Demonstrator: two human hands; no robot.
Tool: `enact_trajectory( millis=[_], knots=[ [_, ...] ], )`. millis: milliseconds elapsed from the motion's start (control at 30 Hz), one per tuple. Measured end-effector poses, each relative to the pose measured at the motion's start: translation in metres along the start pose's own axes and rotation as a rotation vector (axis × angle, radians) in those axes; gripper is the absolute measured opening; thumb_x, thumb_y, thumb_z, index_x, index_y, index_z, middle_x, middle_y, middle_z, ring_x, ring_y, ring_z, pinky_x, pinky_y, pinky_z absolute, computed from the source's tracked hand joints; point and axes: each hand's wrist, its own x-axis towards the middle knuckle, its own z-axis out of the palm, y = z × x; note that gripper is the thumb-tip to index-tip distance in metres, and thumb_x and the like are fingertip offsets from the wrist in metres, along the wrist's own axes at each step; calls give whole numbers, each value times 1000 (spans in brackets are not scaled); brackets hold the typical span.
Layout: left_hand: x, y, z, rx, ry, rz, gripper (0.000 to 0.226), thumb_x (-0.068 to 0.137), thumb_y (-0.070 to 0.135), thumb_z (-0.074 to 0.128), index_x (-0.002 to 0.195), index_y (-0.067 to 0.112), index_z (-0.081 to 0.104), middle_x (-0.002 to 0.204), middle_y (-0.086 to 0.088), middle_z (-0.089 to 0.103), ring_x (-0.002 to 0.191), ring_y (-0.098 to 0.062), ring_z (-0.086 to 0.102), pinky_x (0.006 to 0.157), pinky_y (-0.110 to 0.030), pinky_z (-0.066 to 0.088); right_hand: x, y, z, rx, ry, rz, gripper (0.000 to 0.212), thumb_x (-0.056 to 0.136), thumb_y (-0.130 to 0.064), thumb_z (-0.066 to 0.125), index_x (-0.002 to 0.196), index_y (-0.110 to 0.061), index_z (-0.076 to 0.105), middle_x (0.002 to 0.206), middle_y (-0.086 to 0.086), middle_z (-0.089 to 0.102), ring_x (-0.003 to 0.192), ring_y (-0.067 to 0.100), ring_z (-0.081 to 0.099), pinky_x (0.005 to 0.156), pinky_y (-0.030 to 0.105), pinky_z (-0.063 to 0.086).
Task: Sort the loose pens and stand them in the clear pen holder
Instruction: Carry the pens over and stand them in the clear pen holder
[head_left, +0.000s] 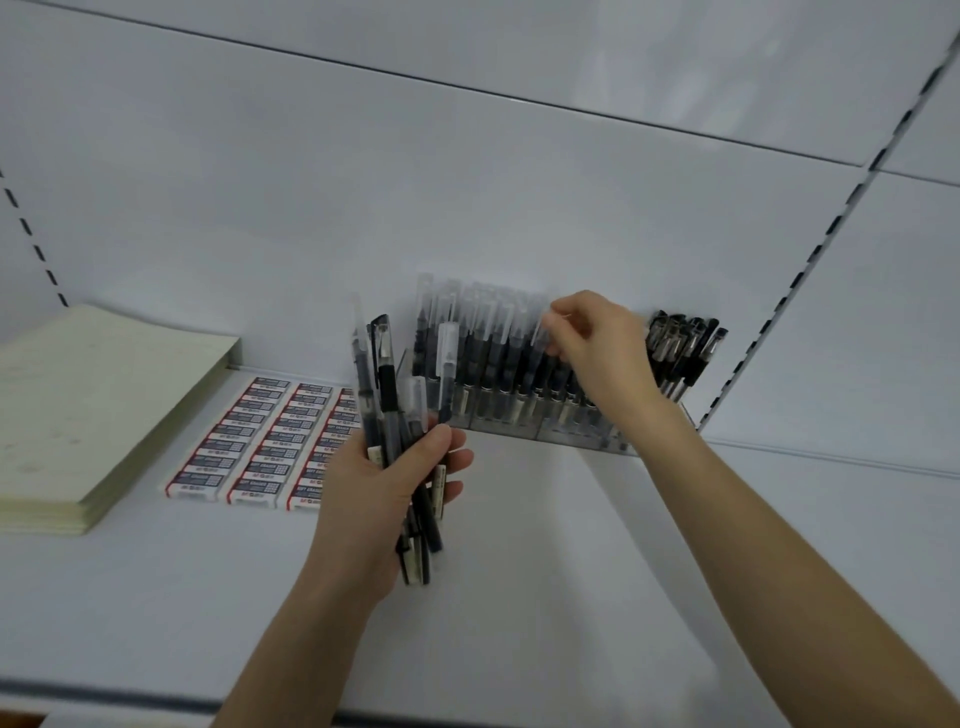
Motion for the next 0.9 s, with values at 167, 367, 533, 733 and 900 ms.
enact_trajectory(
  millis=[167, 367, 533, 733, 900],
  knots=[
    [-2, -1, 2, 36, -43, 1, 10, 83, 9, 60, 93, 12, 63, 74, -2, 74, 68, -12, 71, 53, -20, 55, -14, -4, -6, 88, 131, 58, 23, 90, -25, 57, 110, -13, 59, 78, 2, 66, 73, 12, 63, 68, 18, 47],
    [-5, -3, 14, 61, -122, -6, 10, 84, 7, 59, 93, 9, 62, 72, -1, 74, 64, -12, 70, 51, -19, 54, -40, -33, -11, 508, -225, 195, 3, 86, -22, 62, 88, -22, 63, 70, -2, 71, 64, 11, 68, 60, 23, 55],
    [-4, -4, 15, 93, -165, -29, 15, 85, 9, 59, 99, 6, 58, 79, -4, 75, 70, -16, 72, 53, -22, 55, -34, -31, -21, 610, -155, 266, 9, 85, -11, 63, 88, -19, 62, 63, -3, 70, 60, 11, 68, 59, 20, 56],
    [-1, -2, 10, 62, -75, -73, 16, 84, 5, 59, 100, 9, 57, 87, -10, 67, 65, -13, 70, 50, -20, 54, -5, -14, -50, 510, 276, 238, 11, 86, -10, 59, 96, -15, 59, 75, 2, 67, 64, 14, 69, 65, 29, 58],
    [0, -1, 12, 50, -36, -72, 15, 85, 0, 58, 93, 12, 60, 80, -11, 61, 60, -12, 65, 49, -19, 54, 3, -6, -44, 302, 264, 137, 12, 86, -14, 56, 93, -24, 56, 80, 1, 64, 72, 18, 68, 75, 41, 57]
  ],
)
